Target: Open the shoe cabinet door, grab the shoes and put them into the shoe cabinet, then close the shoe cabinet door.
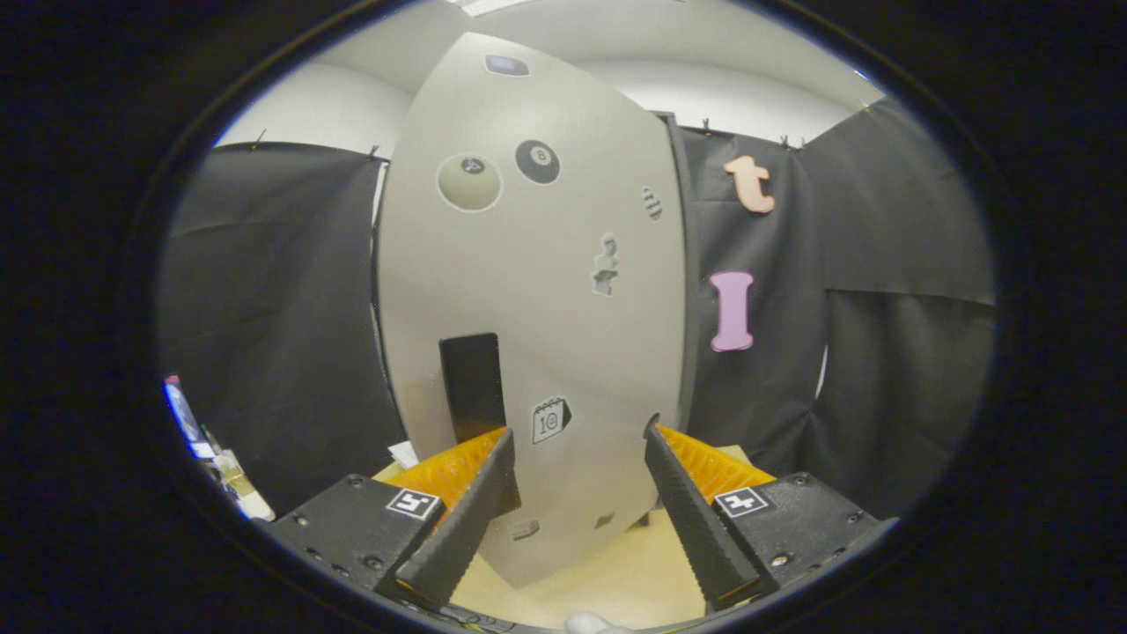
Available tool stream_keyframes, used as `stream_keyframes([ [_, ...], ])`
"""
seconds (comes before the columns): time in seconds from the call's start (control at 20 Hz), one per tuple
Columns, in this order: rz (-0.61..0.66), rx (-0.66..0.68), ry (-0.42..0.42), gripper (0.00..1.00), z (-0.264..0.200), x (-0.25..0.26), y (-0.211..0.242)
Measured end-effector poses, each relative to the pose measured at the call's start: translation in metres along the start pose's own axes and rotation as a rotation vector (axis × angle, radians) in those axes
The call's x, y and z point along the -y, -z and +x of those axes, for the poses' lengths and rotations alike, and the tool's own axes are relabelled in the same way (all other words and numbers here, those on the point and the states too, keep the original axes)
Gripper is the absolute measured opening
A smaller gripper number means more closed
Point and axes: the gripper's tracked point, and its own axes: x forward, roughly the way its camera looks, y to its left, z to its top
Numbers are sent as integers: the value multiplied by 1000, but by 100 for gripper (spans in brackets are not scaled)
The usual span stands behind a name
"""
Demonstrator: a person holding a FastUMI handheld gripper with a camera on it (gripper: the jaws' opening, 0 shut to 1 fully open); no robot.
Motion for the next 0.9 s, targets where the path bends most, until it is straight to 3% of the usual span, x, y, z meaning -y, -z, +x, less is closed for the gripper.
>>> stream_keyframes([
  [0.5,2,-29,5,99,20,-22,8],
  [0.9,13,3,45,98,14,14,-22],
])
